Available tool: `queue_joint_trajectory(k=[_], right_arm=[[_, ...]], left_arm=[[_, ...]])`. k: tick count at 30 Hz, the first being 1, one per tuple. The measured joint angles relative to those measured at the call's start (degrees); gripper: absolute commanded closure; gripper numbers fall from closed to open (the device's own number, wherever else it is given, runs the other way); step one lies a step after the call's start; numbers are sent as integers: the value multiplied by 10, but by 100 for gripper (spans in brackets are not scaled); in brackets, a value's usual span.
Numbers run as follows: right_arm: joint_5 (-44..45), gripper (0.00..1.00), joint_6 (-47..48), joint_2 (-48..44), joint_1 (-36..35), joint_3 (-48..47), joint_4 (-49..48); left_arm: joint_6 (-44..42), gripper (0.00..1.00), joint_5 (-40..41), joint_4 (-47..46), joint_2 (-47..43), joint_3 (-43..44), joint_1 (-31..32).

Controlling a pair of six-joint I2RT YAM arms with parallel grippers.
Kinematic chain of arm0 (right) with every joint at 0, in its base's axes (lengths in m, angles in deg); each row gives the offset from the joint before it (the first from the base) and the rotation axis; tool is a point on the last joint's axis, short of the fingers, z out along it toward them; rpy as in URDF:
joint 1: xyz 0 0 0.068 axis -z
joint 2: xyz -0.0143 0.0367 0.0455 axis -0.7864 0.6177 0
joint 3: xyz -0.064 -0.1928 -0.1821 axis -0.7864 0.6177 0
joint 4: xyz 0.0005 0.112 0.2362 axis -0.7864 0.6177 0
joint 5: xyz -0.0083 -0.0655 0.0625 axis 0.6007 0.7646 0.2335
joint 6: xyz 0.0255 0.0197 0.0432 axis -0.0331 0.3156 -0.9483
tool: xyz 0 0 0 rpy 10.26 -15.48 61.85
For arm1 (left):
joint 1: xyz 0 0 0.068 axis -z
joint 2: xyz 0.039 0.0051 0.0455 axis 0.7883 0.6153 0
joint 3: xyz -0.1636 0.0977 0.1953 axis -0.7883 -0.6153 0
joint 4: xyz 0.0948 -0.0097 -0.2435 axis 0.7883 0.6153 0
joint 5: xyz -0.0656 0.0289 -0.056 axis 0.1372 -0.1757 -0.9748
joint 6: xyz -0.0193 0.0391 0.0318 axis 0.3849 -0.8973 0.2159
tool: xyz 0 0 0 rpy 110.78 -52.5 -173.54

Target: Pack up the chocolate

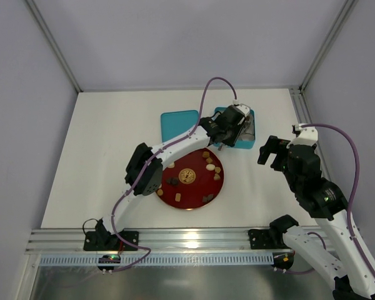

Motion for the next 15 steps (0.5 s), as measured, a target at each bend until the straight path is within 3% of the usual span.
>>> queue_joint_trajectory(k=[15], right_arm=[[0,0,0,0,0,0,0]], left_arm=[[0,64,0,0,0,0,0]])
